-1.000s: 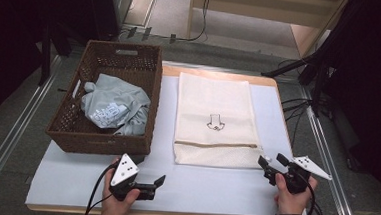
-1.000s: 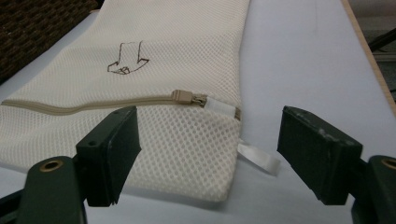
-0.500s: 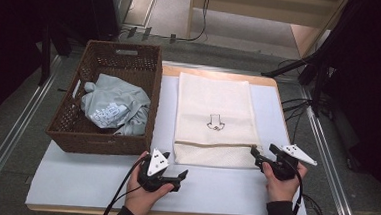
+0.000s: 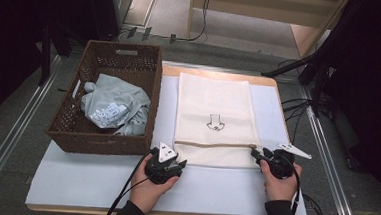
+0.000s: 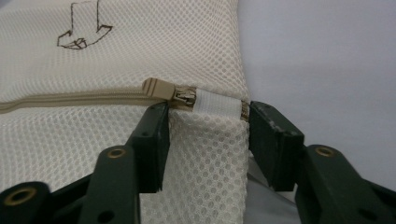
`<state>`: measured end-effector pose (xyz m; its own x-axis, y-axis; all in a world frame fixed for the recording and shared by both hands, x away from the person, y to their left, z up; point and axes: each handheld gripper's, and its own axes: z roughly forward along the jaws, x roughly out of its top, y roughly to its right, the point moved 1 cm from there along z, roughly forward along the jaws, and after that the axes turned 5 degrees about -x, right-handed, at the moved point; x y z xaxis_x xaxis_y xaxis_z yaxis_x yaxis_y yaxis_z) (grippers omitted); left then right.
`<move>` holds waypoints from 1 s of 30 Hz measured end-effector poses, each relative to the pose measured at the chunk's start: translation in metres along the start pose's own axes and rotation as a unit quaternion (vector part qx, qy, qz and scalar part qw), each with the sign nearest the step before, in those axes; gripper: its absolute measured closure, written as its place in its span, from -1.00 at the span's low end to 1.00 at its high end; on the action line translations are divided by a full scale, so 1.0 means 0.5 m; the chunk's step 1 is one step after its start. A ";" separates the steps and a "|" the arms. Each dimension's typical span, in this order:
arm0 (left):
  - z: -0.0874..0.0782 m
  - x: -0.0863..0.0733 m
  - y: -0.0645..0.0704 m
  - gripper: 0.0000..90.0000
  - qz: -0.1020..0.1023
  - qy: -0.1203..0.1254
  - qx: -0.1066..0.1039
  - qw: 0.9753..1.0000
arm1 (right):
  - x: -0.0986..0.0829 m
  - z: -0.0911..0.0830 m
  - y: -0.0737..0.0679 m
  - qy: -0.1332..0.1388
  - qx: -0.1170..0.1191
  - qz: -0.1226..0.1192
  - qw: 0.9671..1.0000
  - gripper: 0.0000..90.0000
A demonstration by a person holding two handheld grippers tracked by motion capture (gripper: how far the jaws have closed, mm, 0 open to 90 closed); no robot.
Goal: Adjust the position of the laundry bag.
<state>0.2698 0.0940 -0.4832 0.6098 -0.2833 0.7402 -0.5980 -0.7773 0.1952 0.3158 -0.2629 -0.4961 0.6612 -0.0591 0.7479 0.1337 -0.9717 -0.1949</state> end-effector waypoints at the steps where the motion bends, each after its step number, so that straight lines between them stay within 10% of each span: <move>1: 0.000 0.000 0.000 0.54 0.000 0.000 0.000 1.000 | 0.000 0.000 -0.002 0.001 -0.004 -0.004 1.000 0.23; 5: -0.011 -0.007 -0.005 0.91 0.004 -0.002 -0.012 1.000 | -0.004 -0.005 -0.006 0.002 0.000 -0.010 1.000 0.38; 30: -0.113 -0.078 -0.020 0.94 -0.012 0.017 -0.022 1.000 | -0.055 -0.067 -0.073 0.012 0.079 -0.036 0.996 0.61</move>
<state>0.2228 0.1445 -0.4776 0.6068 -0.2441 0.7564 -0.6054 -0.7586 0.2408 0.2679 -0.2335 -0.4882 0.6285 0.0017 0.7778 0.2951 -0.9257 -0.2365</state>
